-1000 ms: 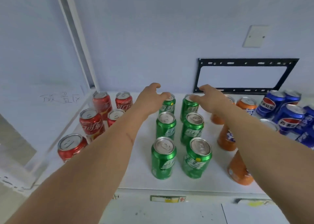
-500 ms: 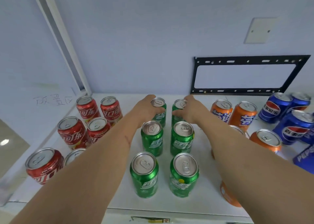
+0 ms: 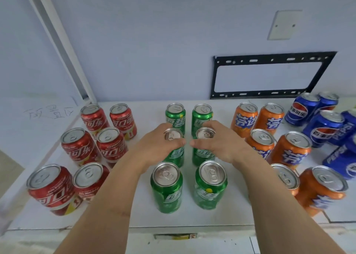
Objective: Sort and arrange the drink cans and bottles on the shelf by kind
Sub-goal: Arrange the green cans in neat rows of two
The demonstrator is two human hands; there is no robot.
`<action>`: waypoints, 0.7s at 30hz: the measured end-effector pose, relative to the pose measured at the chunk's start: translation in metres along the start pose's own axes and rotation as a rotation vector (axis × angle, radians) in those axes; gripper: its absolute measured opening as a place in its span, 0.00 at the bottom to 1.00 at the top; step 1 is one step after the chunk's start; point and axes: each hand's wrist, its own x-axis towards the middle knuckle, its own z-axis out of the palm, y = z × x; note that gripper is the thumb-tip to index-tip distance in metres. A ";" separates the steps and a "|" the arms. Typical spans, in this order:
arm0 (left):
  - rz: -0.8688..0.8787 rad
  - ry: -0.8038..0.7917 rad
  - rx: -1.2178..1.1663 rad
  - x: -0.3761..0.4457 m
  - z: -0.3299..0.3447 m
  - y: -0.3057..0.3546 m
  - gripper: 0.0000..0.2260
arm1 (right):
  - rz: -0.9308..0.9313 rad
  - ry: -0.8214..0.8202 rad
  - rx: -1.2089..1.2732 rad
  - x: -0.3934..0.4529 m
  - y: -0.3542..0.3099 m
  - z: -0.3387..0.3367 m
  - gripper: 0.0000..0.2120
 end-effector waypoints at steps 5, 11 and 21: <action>0.026 -0.007 -0.061 0.006 -0.001 -0.005 0.25 | -0.057 -0.004 -0.148 0.005 0.006 0.001 0.38; 0.018 0.033 -0.104 -0.004 0.005 -0.009 0.33 | -0.063 0.089 0.011 -0.003 0.013 0.005 0.41; 0.163 0.396 -0.363 -0.096 0.060 -0.035 0.20 | -0.151 0.308 0.355 -0.099 0.067 0.070 0.40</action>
